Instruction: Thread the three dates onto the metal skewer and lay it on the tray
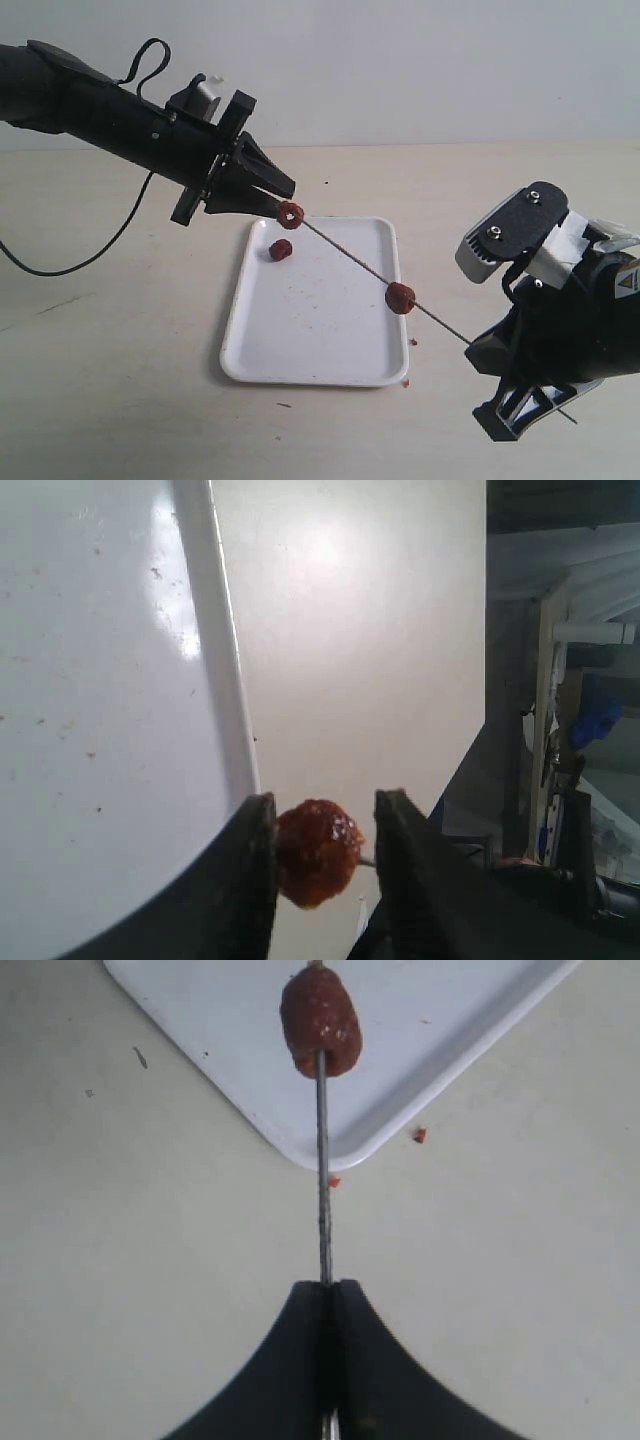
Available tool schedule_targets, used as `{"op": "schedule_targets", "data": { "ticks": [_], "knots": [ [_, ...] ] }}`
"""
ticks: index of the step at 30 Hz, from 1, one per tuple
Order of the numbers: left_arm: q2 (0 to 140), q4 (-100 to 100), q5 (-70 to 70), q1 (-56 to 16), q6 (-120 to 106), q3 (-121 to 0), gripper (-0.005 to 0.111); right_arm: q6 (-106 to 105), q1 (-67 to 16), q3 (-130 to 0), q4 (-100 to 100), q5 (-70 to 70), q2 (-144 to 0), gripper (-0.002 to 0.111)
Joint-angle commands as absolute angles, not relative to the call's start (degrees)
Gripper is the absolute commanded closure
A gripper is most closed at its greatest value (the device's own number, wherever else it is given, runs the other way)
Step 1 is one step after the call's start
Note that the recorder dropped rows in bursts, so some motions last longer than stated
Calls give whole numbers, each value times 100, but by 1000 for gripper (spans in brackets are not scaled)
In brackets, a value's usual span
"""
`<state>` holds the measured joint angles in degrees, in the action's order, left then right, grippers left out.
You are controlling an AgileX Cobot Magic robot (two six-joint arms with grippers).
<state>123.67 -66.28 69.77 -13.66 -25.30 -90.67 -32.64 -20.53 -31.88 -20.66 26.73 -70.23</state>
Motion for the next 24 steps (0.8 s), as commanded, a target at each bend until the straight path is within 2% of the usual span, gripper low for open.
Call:
{"op": "schedule_targets", "data": {
  "ticks": [1,24],
  "knots": [
    [12332,-6674,6996,-1399,-2552,-9066,72,-3339,-2034,-3239,-2089,2564,-6988,108],
    [12307,-6907,6996,-1666,-2696,-9066,72,-3290,-2034,-3239,-2079,2482,-7146,108]
  ]
}}
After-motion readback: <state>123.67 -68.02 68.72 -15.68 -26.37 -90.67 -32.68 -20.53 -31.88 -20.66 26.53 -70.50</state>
